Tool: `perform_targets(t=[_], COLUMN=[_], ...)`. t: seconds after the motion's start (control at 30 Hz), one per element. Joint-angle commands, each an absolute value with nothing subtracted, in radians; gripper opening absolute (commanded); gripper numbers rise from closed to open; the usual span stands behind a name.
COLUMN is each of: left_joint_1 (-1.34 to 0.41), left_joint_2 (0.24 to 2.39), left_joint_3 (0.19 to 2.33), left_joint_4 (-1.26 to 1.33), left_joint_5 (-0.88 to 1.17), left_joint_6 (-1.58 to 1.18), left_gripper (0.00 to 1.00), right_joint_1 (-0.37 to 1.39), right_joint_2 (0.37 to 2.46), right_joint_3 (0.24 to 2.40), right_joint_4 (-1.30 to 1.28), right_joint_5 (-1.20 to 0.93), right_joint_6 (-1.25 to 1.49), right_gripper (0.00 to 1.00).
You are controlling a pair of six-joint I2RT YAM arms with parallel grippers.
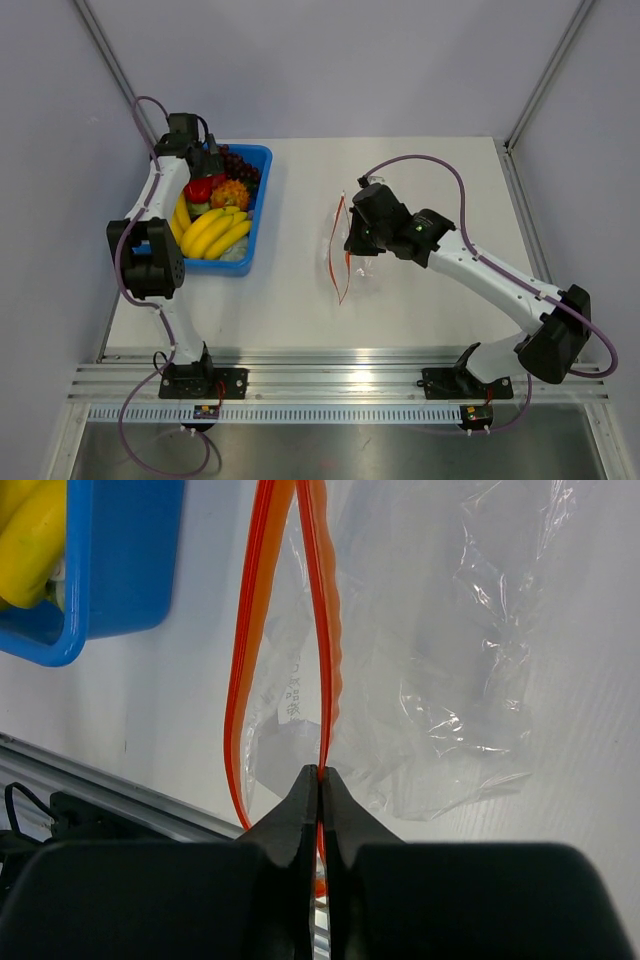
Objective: Place the food in the zip-top bag and seal the zipper
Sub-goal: Pick up the fake fruit from the bin.
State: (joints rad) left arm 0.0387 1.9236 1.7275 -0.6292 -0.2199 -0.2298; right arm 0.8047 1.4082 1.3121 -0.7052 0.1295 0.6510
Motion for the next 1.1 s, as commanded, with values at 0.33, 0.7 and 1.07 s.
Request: perform_targets(t=[0.33,0.7,1.07], left_joint_1=[0.041,0.040,0.029], left_joint_2=[1.960,1.971,1.770], left_joint_3=[1.781,1.781,1.660], left_joint_4=[-0.606,-0.612,-0.600], left_joint_5=[-0.253,-0.291,-0.226], left_joint_6=[-0.189,-0.204,-0.259], left_gripper=[0.90,0.74,0.49], right_joint_1=[0.801,0.801,0.801], right_joint_2=[1.420,1.419,1.465], right_joint_3=[1.324,1.321,1.354], right_joint_4=[-0.695,-0.695,-0.660], right_joint_5=[0.121,0.124,0.114], right_joint_6=[0.640,0.643,0.638], right_gripper=[0.07,0.07,0.07])
